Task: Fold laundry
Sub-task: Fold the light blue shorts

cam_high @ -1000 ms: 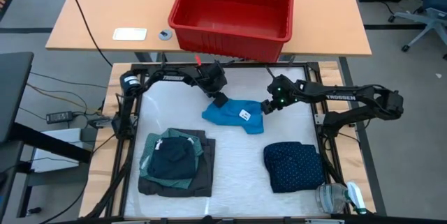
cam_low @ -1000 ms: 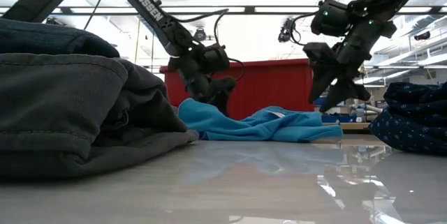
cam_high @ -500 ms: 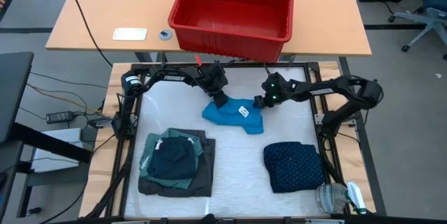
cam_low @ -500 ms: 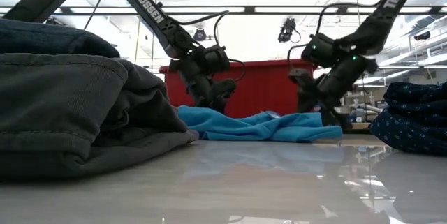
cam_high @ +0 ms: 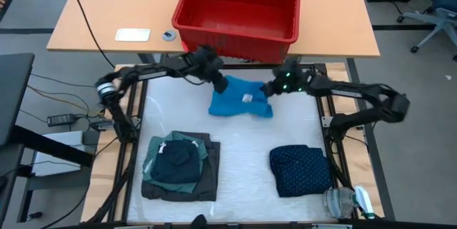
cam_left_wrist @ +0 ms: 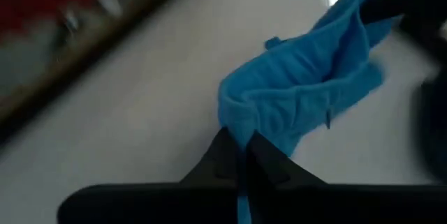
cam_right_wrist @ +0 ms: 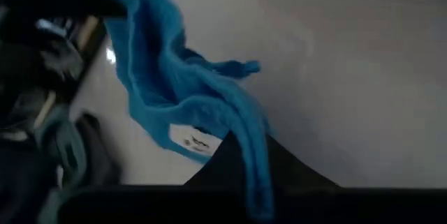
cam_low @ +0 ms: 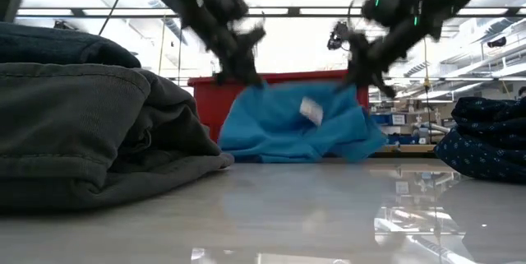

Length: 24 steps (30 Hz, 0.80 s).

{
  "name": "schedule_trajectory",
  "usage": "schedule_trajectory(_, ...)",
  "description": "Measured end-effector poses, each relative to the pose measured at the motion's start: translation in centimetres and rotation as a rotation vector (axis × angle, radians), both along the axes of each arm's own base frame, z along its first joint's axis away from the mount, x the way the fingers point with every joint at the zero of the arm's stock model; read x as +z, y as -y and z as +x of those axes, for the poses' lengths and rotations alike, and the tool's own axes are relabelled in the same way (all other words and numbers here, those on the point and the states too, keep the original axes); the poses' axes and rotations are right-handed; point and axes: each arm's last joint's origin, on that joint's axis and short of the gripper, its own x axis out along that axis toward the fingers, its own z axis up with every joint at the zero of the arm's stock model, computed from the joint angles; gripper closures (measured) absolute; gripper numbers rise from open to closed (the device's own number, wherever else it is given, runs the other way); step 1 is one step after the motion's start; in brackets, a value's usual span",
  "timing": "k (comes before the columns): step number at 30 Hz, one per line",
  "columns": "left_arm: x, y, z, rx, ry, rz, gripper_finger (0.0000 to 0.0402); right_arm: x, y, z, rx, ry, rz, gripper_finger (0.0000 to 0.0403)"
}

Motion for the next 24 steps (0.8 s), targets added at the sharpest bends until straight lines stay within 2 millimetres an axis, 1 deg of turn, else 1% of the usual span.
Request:
schedule_trajectory(2, 2.7, 0.5, -1.1, 0.052, 0.06, 0.062, 0.0397, 3.3, 0.1, -0.4, -0.025, 0.001, -0.125, 0.0385)
schedule_trajectory(5, 6.1, 1.4, -2.5, 0.125, 0.15, 0.159, 0.0397, 8.0, 0.0, -1.1, -0.035, -0.045, -0.304, 0.0385)
schedule_trajectory(7, 8.2, 2.2, -3.5, 0.152, 0.22, 0.209, 0.0397, 10.5, -0.1, -1.4, -0.017, -0.08, -0.386, 0.0385)
schedule_trajectory(9, 9.7, 3.1, -4.0, 0.158, 0.284, 0.225, 0.0398, 12.1, -0.2, -1.7, 0.005, -0.11, -0.418, 0.0385)
schedule_trajectory(11, 10.1, 4.1, -3.9, 0.15, 0.305, 0.202, 0.0398, 12.7, -0.4, -1.8, 0.027, -0.129, -0.401, 0.0385)
schedule_trajectory(13, 9.9, 5.2, -3.4, 0.141, 0.303, 0.171, 0.0398, 12.7, -0.6, -1.8, 0.062, -0.118, -0.35, 0.0385)
schedule_trajectory(16, 9.9, 7.0, -2.6, 0.156, 0.32, 0.132, 0.0398, 12.4, -0.9, -1.9, 0.116, -0.065, -0.224, 0.0385)
schedule_trajectory(18, 10.0, 8.3, -2.1, 0.172, 0.356, 0.074, 0.0398, 12.3, -1.3, -1.9, 0.161, -0.03, -0.119, 0.0385)
schedule_trajectory(21, 10.6, 10.8, -1.6, 0.153, 0.406, -0.017, 0.0398, 12.4, -2.4, -1.7, 0.281, 0.049, 0.032, 0.0385)
schedule_trajectory(24, 11.8, 13.4, -1.4, 0.115, 0.407, -0.091, 0.0398, 13.2, -4.0, -1.7, 0.376, 0.124, 0.096, 0.0385)
